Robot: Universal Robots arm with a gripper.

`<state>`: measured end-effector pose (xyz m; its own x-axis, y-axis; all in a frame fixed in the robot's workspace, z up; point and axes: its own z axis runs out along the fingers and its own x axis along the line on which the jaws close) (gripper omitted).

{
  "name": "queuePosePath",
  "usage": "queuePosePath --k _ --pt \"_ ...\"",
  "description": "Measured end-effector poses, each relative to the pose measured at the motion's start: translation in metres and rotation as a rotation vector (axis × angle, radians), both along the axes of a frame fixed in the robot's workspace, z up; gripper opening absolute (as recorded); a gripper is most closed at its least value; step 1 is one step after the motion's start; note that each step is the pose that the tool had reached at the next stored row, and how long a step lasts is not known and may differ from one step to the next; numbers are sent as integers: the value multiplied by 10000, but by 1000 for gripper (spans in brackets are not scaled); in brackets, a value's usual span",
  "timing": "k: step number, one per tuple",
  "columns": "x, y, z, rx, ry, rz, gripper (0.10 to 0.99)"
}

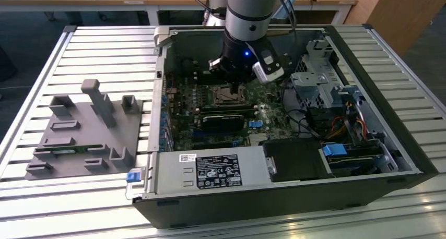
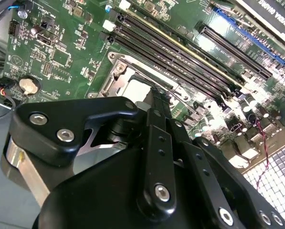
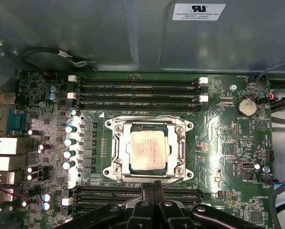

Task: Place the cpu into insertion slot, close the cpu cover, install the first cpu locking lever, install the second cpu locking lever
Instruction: 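Install the second cpu locking lever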

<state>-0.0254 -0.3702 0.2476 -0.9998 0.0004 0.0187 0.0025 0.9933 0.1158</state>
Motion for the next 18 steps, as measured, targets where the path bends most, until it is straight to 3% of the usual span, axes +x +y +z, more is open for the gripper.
queuePosePath --k 5,10,18 --pt "1 -8 -5 -2 1 2 110" --pt "1 -69 -22 -1 0 2 110" --pt "-6 -78 -87 -1 8 1 110"
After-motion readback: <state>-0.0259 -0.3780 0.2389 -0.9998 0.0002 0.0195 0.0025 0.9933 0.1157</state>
